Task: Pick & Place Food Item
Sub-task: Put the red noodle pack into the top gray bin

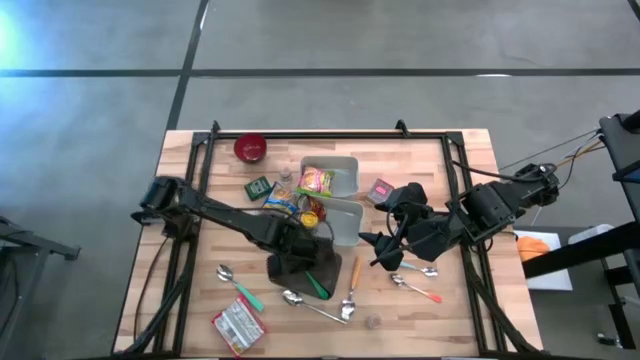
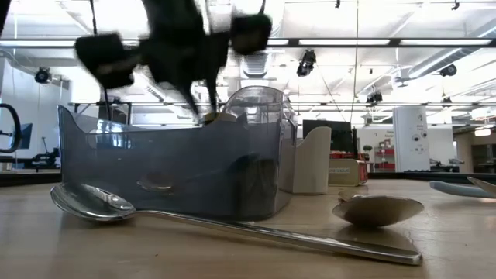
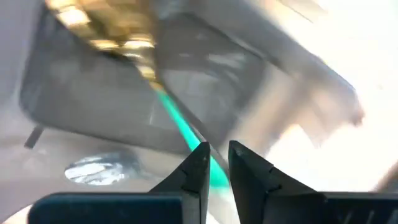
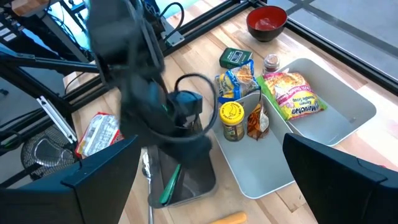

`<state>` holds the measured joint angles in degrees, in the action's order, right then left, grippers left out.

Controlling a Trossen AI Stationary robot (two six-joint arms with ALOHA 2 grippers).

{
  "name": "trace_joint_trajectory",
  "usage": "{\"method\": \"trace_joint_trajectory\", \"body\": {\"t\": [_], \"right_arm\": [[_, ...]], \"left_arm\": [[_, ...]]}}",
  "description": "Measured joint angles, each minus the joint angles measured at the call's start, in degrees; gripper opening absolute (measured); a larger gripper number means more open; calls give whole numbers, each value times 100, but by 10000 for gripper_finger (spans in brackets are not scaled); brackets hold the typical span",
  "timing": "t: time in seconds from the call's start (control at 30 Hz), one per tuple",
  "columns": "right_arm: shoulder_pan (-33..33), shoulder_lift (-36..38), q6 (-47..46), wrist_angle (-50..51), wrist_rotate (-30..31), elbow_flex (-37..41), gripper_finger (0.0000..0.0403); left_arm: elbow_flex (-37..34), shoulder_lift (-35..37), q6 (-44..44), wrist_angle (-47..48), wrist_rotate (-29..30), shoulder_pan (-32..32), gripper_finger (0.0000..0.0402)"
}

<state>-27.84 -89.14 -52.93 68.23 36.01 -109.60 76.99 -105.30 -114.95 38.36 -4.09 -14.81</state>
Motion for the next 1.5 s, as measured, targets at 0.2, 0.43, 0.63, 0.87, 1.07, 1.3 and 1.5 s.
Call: {"method": "trace_joint_trajectory", "body": {"t": [0.2,0.43,0.63,0.87,1.07,1.3,1.5], "right_arm": [[-1,0,0,-2,0,0,389],[-1,1,0,-7,0,0,389],[-2,2,0,-9,0,0,389],[-2,2,0,-13,0,0,389],[-2,2,0,-13,0,0,389],[0,2,0,-15,0,0,389],[-1,2,-1,-17,0,0,389]], "left_arm": [[186,683,3597,189,-45,-9,63],[154,1685,4762,873,-647,-262,63],[142,2139,4265,1448,-53,-645,64],[136,2210,4254,1573,-354,-880,143],[132,2197,4661,1699,-614,-1144,263],[-372,2206,4261,1757,-1194,-1221,329],[-1276,2334,3699,957,-1453,-1295,305]]}}
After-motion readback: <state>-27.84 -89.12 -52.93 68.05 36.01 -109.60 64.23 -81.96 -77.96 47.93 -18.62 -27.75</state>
